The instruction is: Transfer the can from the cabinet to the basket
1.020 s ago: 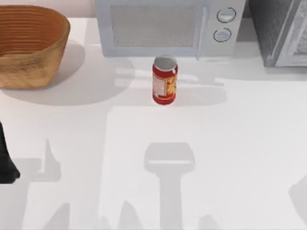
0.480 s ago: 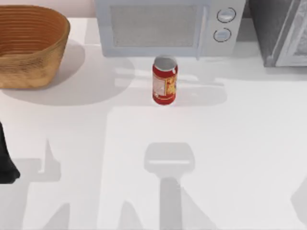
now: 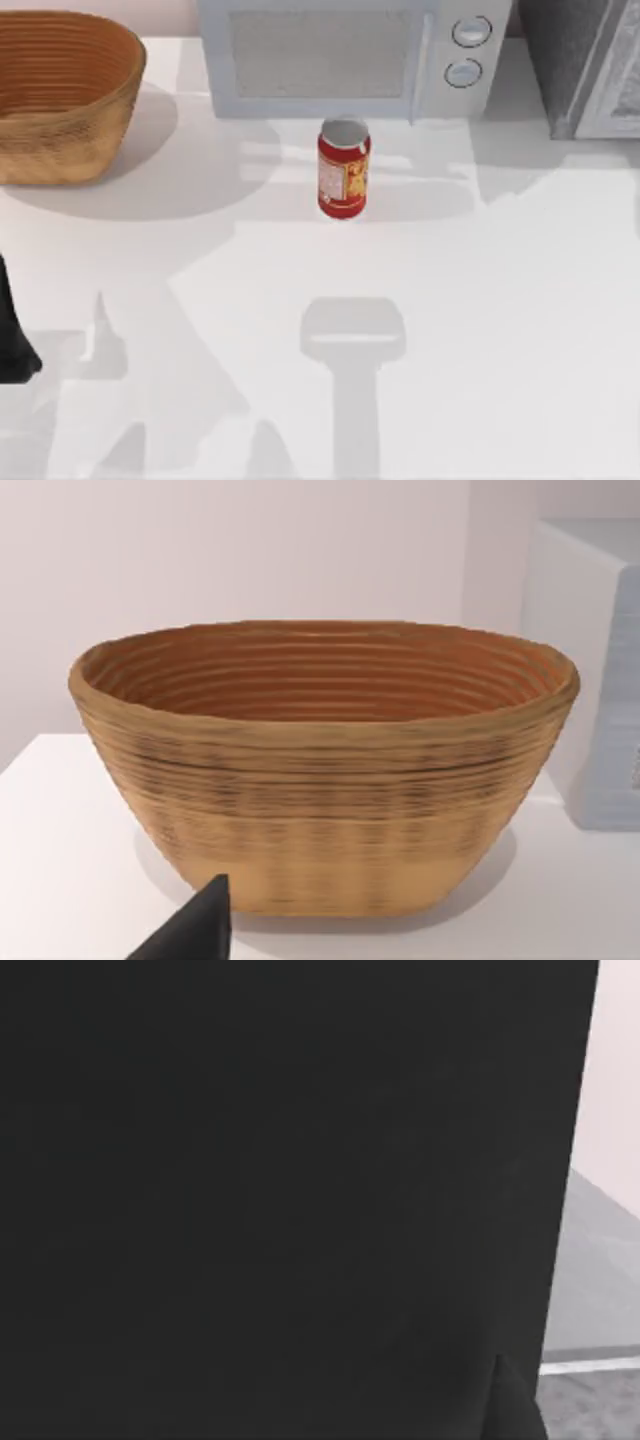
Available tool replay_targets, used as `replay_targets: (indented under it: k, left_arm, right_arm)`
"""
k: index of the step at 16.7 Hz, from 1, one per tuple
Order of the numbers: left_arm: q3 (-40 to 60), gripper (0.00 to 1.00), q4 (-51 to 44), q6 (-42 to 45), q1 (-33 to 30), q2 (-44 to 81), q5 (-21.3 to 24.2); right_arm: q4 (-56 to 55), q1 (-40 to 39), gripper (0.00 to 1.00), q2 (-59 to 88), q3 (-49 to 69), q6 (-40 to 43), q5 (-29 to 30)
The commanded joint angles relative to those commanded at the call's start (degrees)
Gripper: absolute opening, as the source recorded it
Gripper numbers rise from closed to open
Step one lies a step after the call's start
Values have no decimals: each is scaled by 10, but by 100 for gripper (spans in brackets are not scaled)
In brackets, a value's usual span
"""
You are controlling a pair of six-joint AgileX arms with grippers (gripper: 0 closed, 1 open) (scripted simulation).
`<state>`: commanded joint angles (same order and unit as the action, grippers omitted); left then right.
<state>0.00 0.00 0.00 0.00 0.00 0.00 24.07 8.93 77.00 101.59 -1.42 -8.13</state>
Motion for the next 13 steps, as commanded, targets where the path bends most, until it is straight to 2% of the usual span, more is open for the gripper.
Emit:
replay_targets:
  k: [4,7,10,13]
  left_arm:
    - [0,100,0,0,0,0,0]
    - [0,100,0,0,0,0,0]
    - [0,100,0,0,0,0,0]
    - [0,100,0,0,0,0,0]
  right_arm:
    - [6,-195,100,-12,-11,2,194]
    - [8,-295,100,-23,-22,3,294]
    - [9,-340,100,-29,-28,4,338]
    - [10,-343,100,-29,-28,4,341]
